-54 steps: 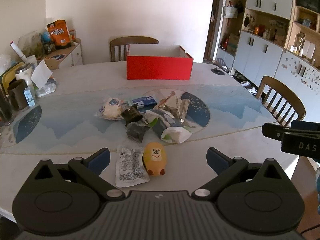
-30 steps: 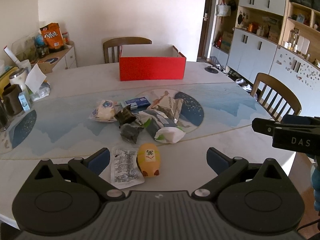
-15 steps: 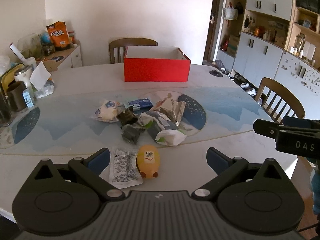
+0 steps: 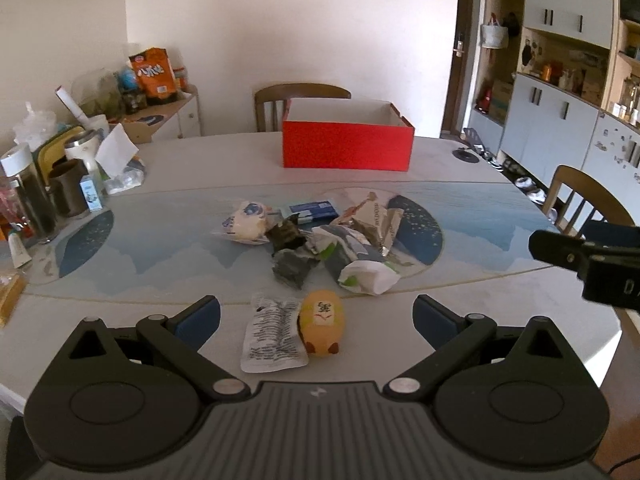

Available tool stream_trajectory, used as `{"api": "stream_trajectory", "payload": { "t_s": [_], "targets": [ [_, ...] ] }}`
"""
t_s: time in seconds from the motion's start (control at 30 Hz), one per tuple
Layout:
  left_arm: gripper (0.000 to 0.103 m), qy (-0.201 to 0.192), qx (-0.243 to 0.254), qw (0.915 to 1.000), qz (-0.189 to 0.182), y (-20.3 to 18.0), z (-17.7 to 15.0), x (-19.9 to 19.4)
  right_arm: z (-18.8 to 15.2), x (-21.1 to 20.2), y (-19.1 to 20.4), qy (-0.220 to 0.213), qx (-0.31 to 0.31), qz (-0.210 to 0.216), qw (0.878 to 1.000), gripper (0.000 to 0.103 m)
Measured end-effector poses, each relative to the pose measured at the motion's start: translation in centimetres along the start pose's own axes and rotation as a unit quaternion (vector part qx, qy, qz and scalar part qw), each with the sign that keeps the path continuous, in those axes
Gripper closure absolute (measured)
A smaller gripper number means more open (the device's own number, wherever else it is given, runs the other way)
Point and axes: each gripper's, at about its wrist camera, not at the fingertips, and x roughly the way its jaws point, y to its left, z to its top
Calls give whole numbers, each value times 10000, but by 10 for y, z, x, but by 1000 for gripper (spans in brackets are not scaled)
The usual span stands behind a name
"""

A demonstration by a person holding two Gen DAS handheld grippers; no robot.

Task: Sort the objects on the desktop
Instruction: 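Move both tools toward the snacks on the table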

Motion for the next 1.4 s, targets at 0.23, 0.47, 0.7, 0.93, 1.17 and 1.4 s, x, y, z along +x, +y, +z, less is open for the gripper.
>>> {"api": "stream_trajectory", "payload": {
  "t_s": [0.23, 0.47, 0.7, 0.93, 1.17, 1.4],
  "targets": [
    [0, 61, 106, 9997, 228, 9, -10, 8, -1, 8, 4, 91, -44, 121, 9999, 16],
    [0, 229, 129, 9995, 149, 27, -16, 31, -6, 21, 18, 282, -134, 174, 9994, 17],
    [0, 314, 147, 9994, -25, 49, -9, 54, -1, 40, 33, 385, -121, 23, 9992, 17],
    [3, 556, 330, 9977, -225, 61, -10, 85, 4, 65, 50, 492, -134, -129, 9986, 17],
    [4, 647, 623, 9947, -492, 62, -12, 102, 3, 90, 62, 690, -157, -246, 9972, 17],
    [4, 651, 963, 9890, -919, 42, -10, 117, 4, 114, 70, 777, -217, -316, 9962, 17]
  ]
}}
